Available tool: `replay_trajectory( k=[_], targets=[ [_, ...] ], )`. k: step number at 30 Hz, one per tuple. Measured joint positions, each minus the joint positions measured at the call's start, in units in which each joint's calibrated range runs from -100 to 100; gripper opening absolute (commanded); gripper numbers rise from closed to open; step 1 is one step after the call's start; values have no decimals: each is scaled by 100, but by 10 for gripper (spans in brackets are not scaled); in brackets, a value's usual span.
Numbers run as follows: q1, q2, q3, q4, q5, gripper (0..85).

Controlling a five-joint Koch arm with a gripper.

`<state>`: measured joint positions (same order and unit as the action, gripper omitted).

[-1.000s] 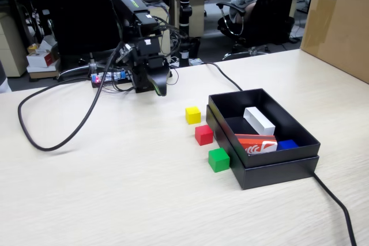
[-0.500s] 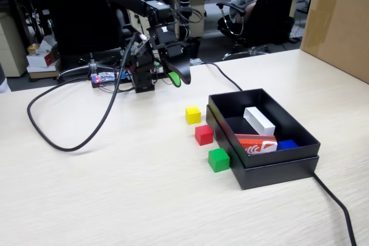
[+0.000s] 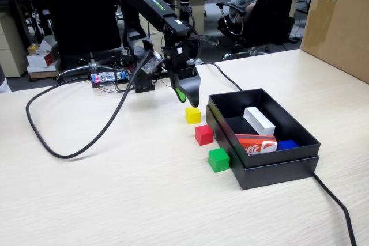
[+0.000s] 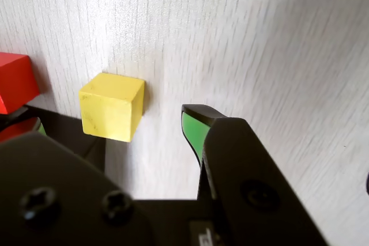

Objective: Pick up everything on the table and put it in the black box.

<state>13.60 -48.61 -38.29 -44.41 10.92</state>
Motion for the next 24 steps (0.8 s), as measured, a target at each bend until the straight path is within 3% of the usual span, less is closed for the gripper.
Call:
replay_trajectory(
  k=[16,24],
  targets=[
    [-63,1489,301,805,29,471],
    [-63,1799,475,821,29,372]
  ],
)
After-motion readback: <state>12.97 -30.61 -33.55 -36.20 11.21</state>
